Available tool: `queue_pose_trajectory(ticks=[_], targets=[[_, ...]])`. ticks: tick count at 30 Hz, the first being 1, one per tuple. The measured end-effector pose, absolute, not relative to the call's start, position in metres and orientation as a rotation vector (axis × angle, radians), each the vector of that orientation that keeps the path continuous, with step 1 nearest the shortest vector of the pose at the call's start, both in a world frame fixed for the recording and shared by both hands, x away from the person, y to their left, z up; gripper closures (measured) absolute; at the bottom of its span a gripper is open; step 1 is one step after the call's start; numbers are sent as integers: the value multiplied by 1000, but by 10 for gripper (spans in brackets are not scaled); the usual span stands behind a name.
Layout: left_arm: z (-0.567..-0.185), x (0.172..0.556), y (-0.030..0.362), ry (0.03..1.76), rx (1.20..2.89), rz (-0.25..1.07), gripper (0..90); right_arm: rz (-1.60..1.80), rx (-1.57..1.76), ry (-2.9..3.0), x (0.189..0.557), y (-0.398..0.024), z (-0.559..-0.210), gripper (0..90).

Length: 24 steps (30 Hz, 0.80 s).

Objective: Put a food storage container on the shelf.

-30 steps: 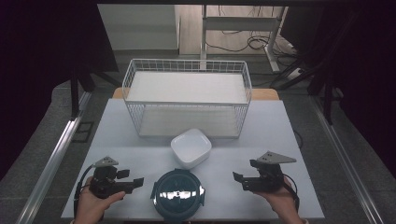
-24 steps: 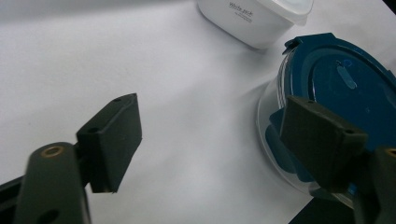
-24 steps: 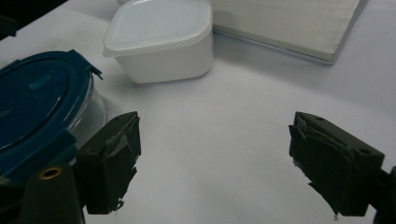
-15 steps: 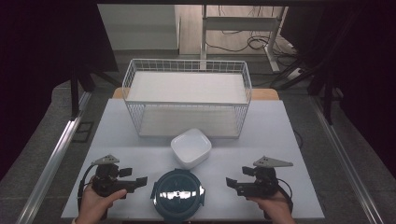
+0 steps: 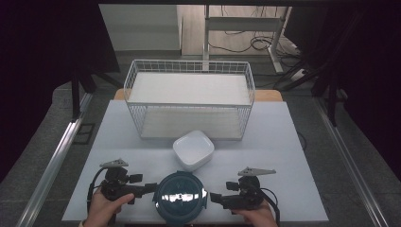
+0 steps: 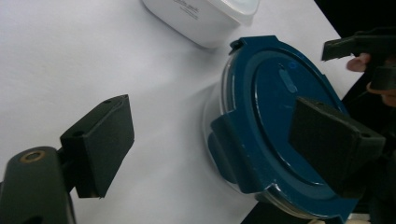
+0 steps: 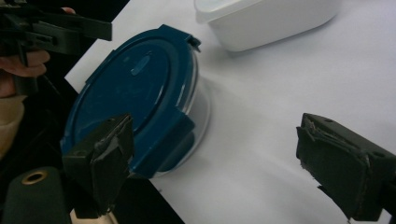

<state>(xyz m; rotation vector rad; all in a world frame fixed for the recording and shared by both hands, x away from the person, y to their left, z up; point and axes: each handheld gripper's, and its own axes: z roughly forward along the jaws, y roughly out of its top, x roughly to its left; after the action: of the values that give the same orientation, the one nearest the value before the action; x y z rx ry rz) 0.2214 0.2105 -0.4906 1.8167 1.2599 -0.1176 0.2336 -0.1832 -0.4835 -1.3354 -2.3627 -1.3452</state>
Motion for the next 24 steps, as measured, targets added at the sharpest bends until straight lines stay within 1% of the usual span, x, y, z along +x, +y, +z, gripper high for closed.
queue_pose_trajectory(ticks=[1,12,15,24], targets=[[-492,221,209,1252,1808,-144,144,-1344,-1339,-2349,233,-181,-484,112],[-497,219,202,1258,1759,-246,149,-1319,-1328,-2283,229,-162,-490,110],[-504,219,197,1260,1753,-313,159,-1296,-1324,-2255,229,-154,-495,110],[-515,220,188,1263,1739,-414,198,-1245,-1347,-2218,229,-135,-506,110]])
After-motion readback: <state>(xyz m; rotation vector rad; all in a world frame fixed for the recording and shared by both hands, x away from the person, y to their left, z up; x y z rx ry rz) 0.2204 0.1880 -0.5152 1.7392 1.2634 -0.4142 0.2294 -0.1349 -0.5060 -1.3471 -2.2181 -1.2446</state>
